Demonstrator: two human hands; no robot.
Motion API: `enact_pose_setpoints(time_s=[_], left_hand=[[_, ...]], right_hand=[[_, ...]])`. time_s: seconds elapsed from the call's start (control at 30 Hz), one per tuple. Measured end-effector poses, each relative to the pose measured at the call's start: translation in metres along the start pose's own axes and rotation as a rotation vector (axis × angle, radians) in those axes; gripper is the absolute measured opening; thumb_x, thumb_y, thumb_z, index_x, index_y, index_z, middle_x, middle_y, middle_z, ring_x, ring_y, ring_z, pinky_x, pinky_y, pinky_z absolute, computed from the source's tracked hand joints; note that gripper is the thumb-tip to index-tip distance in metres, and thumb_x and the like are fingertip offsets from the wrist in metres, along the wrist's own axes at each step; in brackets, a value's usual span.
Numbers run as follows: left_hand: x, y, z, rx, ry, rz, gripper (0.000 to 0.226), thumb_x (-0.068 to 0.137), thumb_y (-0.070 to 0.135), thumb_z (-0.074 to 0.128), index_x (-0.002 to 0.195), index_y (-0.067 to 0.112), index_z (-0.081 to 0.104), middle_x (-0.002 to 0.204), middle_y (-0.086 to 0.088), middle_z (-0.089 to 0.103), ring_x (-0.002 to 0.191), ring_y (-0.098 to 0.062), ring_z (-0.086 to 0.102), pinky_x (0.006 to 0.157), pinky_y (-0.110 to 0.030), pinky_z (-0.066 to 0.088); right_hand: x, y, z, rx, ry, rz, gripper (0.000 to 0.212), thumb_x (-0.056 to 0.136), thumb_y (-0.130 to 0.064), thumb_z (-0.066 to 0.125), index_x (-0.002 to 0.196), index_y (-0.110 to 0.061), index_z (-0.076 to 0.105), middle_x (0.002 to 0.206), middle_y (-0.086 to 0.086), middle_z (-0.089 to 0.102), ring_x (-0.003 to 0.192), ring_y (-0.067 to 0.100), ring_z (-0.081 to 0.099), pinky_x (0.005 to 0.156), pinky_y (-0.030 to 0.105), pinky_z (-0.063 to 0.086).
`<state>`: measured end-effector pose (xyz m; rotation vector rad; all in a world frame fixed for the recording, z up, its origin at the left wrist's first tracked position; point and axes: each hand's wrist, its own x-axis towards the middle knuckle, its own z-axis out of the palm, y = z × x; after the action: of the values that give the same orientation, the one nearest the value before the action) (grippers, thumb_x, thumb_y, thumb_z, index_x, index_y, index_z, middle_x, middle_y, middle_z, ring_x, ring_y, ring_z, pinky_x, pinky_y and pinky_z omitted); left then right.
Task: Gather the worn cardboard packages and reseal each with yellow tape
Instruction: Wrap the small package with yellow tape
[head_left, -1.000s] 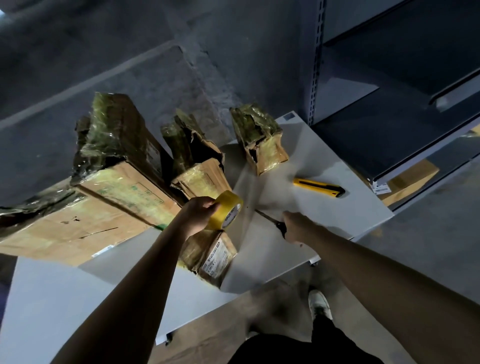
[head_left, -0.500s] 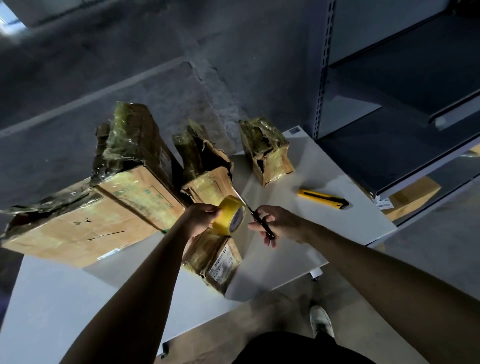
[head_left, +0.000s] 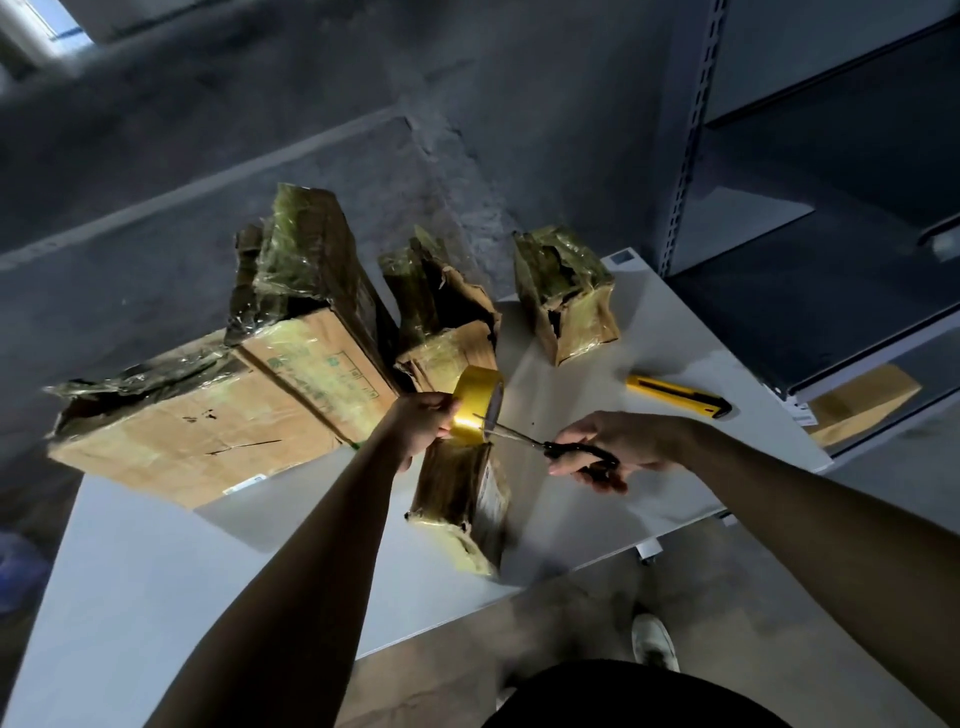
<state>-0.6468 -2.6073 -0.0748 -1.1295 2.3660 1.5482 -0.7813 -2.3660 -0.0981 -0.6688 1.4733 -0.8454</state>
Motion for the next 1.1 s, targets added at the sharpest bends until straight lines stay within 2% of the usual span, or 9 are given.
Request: enact_pose_setpoints(time_s=[0.17,0.33,0.43,0.53,0.67,0.77,0.83,0.9,1.1], left_hand=[[0.002,-0.007,-0.001,-0.053,-0.014,0.001,0.037,0.098,0.019,0.059,0.132,0.003,0.058,0.117,-0.023,0.065,0.073,-0.008,0.056,0.067,-0.019,0.047],[0.0,-0.013,-0.001,-0.148,-0.004,0.015,0.039,0.097,0.021,0.06,0.133,0.006,0.059,0.104,-0.014,0.068,0.075,-0.01,0.052,0.081,-0.029,0.045],[-0.002,-0.014,-0.002,-0.205,0.014,0.02,0.041,0.097,0.021,0.061,0.134,0.005,0.057,0.119,-0.015,0.067,0.099,-0.022,0.059,0.097,-0.038,0.042],[-0.002,-0.017,-0.002,-0.232,0.015,0.031,0.04,0.097,0.019,0.06,0.134,0.005,0.056,0.125,-0.016,0.064,0.118,-0.032,0.058,0.095,-0.035,0.04],[-0.002,-0.018,-0.001,-0.25,-0.011,0.039,0.037,0.097,0.017,0.059,0.132,0.005,0.058,0.128,-0.019,0.062,0.121,-0.032,0.056,0.1,-0.038,0.041],[-0.004,-0.015,0.001,-0.255,-0.025,0.051,0.037,0.098,0.015,0.058,0.132,0.0,0.058,0.128,-0.018,0.059,0.115,-0.025,0.052,0.092,-0.033,0.04],[-0.004,-0.015,0.003,-0.244,-0.026,0.061,0.036,0.098,0.014,0.057,0.129,-0.004,0.058,0.114,-0.02,0.066,0.097,-0.018,0.064,0.085,-0.028,0.041],[-0.006,-0.014,0.003,-0.216,-0.03,0.083,0.033,0.098,0.012,0.057,0.127,-0.005,0.059,0.093,-0.023,0.066,0.082,-0.012,0.057,0.076,-0.025,0.041],[-0.007,-0.012,0.003,-0.222,-0.023,0.116,0.035,0.097,0.011,0.058,0.131,0.001,0.058,0.119,-0.001,0.066,0.11,-0.014,0.058,0.094,-0.028,0.041]], right_hand=[[0.003,-0.001,-0.003,-0.158,0.068,0.044,0.023,0.084,-0.037,0.077,0.088,-0.016,0.069,0.071,0.008,0.056,0.058,0.019,0.052,0.053,0.028,0.045],[0.009,-0.004,0.001,-0.185,0.027,0.112,0.029,0.086,-0.037,0.075,0.1,-0.012,0.07,0.071,0.005,0.057,0.056,0.016,0.053,0.051,0.025,0.046],[0.014,-0.003,0.005,-0.159,0.007,0.105,0.033,0.088,-0.035,0.073,0.107,-0.009,0.068,0.071,0.004,0.057,0.057,0.016,0.053,0.052,0.026,0.046],[0.018,-0.003,0.005,-0.167,0.006,0.103,0.039,0.088,-0.036,0.073,0.112,-0.006,0.066,0.071,0.004,0.056,0.056,0.016,0.053,0.052,0.026,0.045],[0.023,-0.008,0.006,-0.183,0.022,0.08,0.034,0.088,-0.038,0.072,0.104,-0.008,0.067,0.069,0.003,0.055,0.057,0.017,0.053,0.054,0.027,0.046],[0.028,-0.012,0.008,-0.181,0.036,0.058,0.03,0.088,-0.039,0.073,0.099,-0.011,0.068,0.069,0.004,0.055,0.058,0.017,0.052,0.055,0.027,0.046],[0.03,-0.014,0.01,-0.177,0.039,0.054,0.026,0.087,-0.039,0.074,0.094,-0.015,0.069,0.069,0.004,0.055,0.057,0.017,0.052,0.055,0.027,0.046],[0.031,-0.016,0.01,-0.2,0.047,0.05,0.025,0.086,-0.041,0.074,0.094,-0.017,0.07,0.069,0.003,0.056,0.058,0.016,0.052,0.054,0.025,0.046],[0.035,-0.016,0.016,-0.251,0.069,-0.012,0.027,0.085,-0.045,0.075,0.09,-0.018,0.073,0.065,0.004,0.055,0.053,0.014,0.049,0.049,0.023,0.041]])
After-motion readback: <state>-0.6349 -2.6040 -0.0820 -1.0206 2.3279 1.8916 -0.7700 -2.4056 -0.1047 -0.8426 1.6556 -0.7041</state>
